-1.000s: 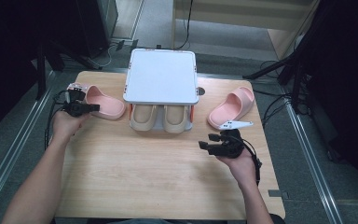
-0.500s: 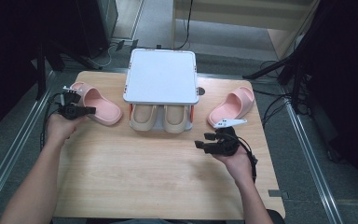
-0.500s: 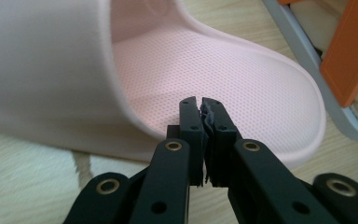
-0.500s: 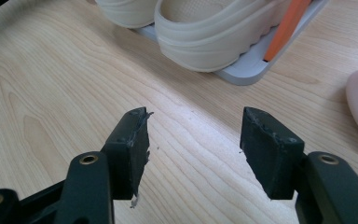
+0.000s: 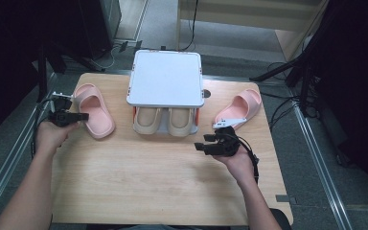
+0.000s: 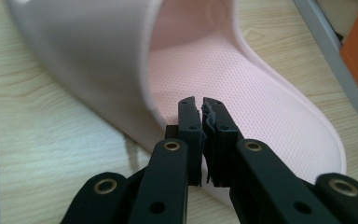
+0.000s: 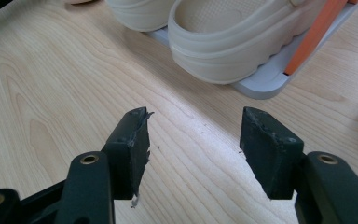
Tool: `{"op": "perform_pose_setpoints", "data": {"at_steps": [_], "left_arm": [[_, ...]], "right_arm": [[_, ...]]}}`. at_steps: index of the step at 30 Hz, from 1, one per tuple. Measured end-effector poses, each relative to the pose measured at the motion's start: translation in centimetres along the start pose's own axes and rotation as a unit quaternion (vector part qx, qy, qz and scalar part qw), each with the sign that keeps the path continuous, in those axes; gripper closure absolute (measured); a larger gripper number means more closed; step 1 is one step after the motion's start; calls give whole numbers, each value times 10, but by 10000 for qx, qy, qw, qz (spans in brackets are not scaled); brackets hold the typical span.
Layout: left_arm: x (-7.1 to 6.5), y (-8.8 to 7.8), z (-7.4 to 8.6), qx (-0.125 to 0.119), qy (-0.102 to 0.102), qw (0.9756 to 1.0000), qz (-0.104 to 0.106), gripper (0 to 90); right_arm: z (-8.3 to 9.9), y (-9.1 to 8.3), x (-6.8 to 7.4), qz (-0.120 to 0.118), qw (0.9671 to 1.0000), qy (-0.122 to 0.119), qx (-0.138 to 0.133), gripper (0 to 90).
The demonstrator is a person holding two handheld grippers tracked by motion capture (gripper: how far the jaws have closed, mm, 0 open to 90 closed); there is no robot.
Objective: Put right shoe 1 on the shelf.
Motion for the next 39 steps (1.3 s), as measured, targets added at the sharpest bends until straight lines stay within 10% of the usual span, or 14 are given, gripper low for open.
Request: {"op": "perform_pose_setpoints", "data": {"at_steps": [19,39], "left_arm": [[-1,-36,-22,-562,22,9983,-142,505],[26,4,-19,-428,-161,9983,-358,448]], "right_arm": [[-3,3,0,-5,10000,-16,26,431],[13,-16,-4,257,9996,124,4,431]]}}
Point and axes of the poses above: each handheld gripper's, and its own axes: y roughly forward along the jaws, z roughly out of its underside, x roughly to its left, the point moved 8 cm from there along y, roughly forward along the jaws, and after that the axes turned 8 degrees about -x, right-handed, at the moved point
